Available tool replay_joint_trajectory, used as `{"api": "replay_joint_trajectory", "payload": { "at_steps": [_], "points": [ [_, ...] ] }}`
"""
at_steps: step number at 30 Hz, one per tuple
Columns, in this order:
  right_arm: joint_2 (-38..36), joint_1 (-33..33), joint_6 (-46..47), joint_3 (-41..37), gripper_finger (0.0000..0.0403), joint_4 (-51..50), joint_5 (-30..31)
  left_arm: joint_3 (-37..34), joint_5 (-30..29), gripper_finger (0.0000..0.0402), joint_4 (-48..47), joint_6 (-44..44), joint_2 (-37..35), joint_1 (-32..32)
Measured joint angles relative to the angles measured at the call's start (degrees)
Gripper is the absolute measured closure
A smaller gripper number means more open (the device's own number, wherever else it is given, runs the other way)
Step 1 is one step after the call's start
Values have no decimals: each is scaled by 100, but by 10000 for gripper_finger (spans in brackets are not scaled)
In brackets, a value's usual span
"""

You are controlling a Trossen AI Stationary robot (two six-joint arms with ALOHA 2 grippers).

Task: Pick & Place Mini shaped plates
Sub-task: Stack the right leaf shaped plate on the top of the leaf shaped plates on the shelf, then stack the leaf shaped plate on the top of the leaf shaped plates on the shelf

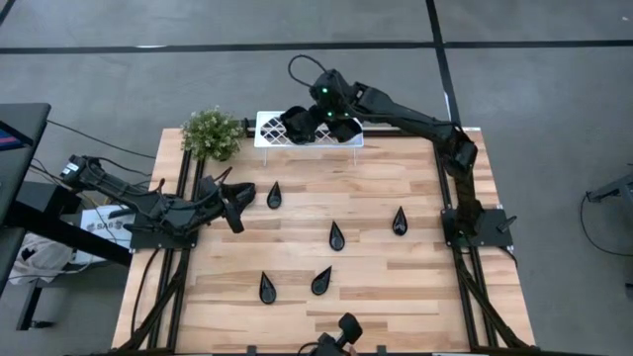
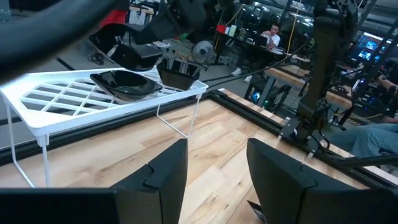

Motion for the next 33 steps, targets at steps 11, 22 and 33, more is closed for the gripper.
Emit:
{"api": "replay_joint_trajectory", "payload": {
  "at_steps": [11,22,33],
  "points": [
    [-2,-3,143,0,371,-31,2,0,0,234,-1,2,0,0],
    [-76,99,-262,-2,345,-71,54,0,25,234,-39,3,0,0],
    [-1208,944,-1237,-2,344,-363,1649,103,490,234,-743,10,21,347]
  ]
}}
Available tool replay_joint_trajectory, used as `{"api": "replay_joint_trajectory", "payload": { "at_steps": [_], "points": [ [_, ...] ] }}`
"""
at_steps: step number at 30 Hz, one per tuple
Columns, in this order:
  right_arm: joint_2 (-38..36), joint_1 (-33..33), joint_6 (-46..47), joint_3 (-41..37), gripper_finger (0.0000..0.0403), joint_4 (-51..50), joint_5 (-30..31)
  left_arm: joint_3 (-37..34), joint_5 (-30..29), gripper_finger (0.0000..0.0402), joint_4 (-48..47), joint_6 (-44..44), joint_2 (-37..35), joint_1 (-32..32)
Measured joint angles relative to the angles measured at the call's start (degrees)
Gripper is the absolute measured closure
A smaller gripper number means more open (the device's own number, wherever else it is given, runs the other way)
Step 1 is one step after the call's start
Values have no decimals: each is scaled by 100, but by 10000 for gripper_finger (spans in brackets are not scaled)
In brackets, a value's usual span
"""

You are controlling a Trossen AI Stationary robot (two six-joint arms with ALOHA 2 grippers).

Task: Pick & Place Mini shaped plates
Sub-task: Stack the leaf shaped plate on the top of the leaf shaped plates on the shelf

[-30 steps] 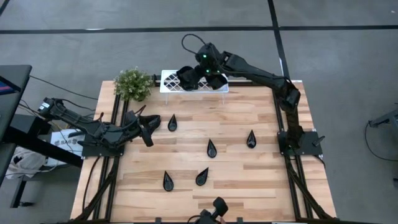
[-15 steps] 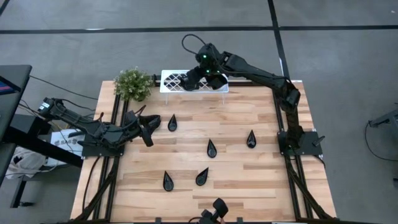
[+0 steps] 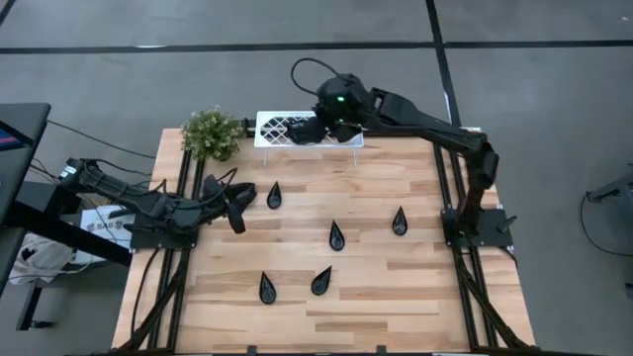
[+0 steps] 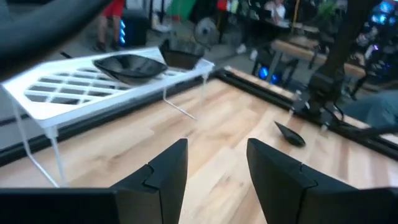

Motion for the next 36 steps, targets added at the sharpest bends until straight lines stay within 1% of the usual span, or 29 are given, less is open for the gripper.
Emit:
{"api": "replay_joint_trajectory", "payload": {
  "at_steps": [1,3,5,7,9,12,14,17,20,23,27,30,33,36],
  "points": [
    [-138,78,-192,0,344,-53,-80,154,217,234,-240,-92,44,140],
    [-424,216,-588,0,344,-287,-494,549,602,234,-1001,-269,201,438],
    [-701,354,-925,1,344,-541,-925,921,972,234,-1853,-295,472,767],
    [-945,506,-1261,0,344,-870,-1204,1230,1354,234,-2544,-307,805,1098],
    [-1176,658,-1521,0,344,-1163,-1268,1414,1702,234,-3057,-362,1139,1421],
    [-1502,873,-1601,-19,344,-1414,-1217,1451,2287,234,-3538,-717,1617,1882],
    [-1742,990,-1606,-152,344,-1438,-1207,1449,2599,234,-3597,-738,1939,2117],
    [-2115,1114,-1671,-565,344,-1272,-1204,1449,2735,234,-3644,-552,2383,2311],
    [-2486,1214,-1771,-1192,344,-962,-1202,1449,2813,234,-3627,-377,2736,2412],
    [-2852,1276,-1814,-1990,344,-393,-1198,1449,3001,234,-3605,-407,2981,2426],
    [-3283,1324,-1768,-3030,344,515,-1210,1449,3296,234,-3589,-622,3152,2423],
    [-3512,1324,-1765,-3634,344,1179,-1313,1449,3544,234,-3600,-867,3170,2429],
    [-3653,1319,-1759,-4046,344,1708,-1591,1443,4049,234,-3608,-828,3170,2479],
    [-3692,1319,-1757,-4242,344,2046,-1834,1305,4398,234,-3592,-491,3169,2477]
  ]
}}
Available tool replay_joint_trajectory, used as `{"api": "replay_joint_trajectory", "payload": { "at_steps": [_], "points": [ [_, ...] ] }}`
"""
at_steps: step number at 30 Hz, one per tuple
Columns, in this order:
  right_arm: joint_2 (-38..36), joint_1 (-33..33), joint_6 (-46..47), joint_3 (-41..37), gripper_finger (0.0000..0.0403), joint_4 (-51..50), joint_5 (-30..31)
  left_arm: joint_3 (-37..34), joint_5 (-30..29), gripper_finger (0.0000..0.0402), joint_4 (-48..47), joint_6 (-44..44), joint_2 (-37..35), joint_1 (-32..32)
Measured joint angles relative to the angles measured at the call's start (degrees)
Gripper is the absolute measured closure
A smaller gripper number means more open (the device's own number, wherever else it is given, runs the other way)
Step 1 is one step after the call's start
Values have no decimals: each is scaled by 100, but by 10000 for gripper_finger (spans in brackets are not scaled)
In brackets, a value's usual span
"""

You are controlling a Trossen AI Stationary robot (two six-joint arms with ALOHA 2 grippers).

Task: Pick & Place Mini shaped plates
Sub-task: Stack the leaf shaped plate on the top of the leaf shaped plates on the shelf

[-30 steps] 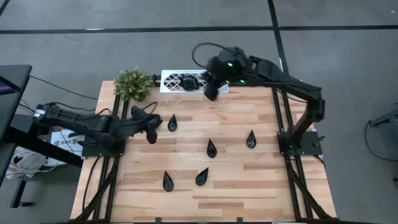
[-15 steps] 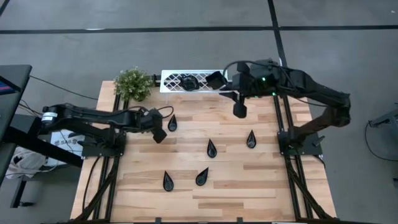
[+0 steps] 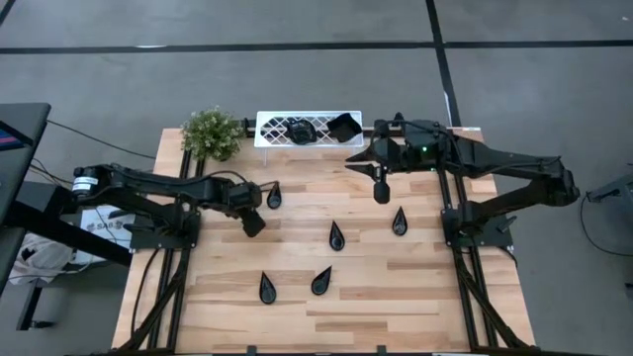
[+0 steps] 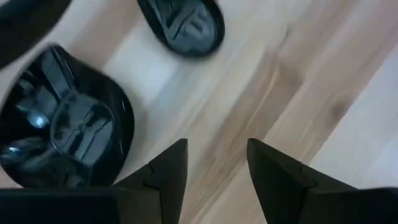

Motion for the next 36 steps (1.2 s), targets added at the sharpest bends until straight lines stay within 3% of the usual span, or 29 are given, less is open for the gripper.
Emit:
{"api": "replay_joint_trajectory", "payload": {
  "at_steps": [3,8,12,21,28,36],
  "points": [
    [8,2,-3,-33,344,86,-118,-232,-50,233,-13,103,1,-29],
    [22,6,51,-33,344,88,-120,-491,-487,227,-8,-475,-1,-22],
    [20,36,99,-33,344,91,-121,-513,-616,229,90,-264,-3,-181],
    [17,279,159,-33,344,80,-117,-519,-2291,247,91,-52,-6,-906],
    [17,420,27,-33,344,80,-94,-964,-2470,261,93,-256,-10,-1109],
    [17,339,-59,-33,344,133,1032,-1206,-2523,266,215,-633,-10,-1469]
  ]
}}
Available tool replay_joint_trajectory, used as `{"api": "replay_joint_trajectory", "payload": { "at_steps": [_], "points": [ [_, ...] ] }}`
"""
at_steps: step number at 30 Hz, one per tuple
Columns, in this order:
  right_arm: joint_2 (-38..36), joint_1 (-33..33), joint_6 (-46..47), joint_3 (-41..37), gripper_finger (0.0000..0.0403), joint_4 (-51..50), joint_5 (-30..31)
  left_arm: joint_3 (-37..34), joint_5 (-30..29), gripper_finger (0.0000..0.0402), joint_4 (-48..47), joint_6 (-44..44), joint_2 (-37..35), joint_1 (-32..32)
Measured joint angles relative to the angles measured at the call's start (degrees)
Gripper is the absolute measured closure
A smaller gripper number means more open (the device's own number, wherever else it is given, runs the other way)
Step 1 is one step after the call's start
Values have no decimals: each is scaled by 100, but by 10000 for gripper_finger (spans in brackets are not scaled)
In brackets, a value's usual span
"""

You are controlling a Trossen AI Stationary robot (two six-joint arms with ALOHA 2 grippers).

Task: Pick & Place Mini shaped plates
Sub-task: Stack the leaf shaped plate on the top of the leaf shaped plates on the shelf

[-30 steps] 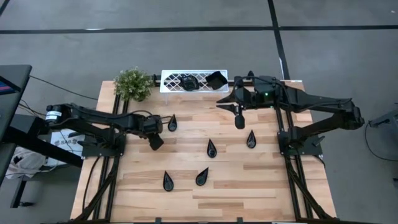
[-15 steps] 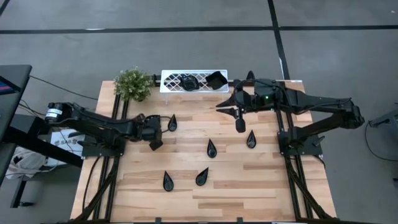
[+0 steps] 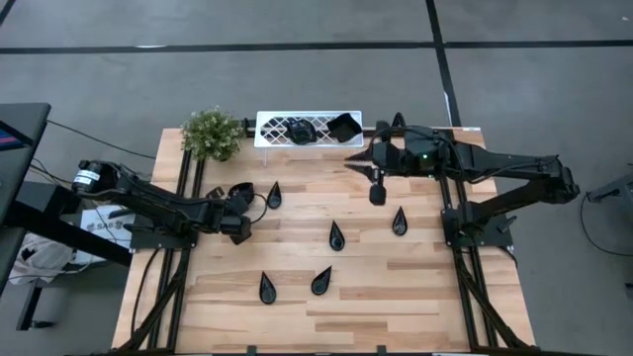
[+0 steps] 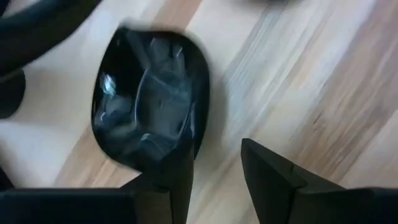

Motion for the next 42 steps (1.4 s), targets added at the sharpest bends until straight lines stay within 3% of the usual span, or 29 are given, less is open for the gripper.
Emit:
{"api": "replay_joint_trajectory", "payload": {
  "at_steps": [6,19,36,42],
  "points": [
    [-2,-177,-135,0,344,342,722,0,-457,266,136,161,0,-274],
    [-2,-533,-1030,2,344,345,707,0,-495,266,139,168,0,-111],
    [0,-1008,-1424,2,344,332,659,-254,-338,266,355,95,4,-94],
    [0,-1069,-1436,2,344,329,656,-254,-367,314,434,91,4,-94]
  ]
}}
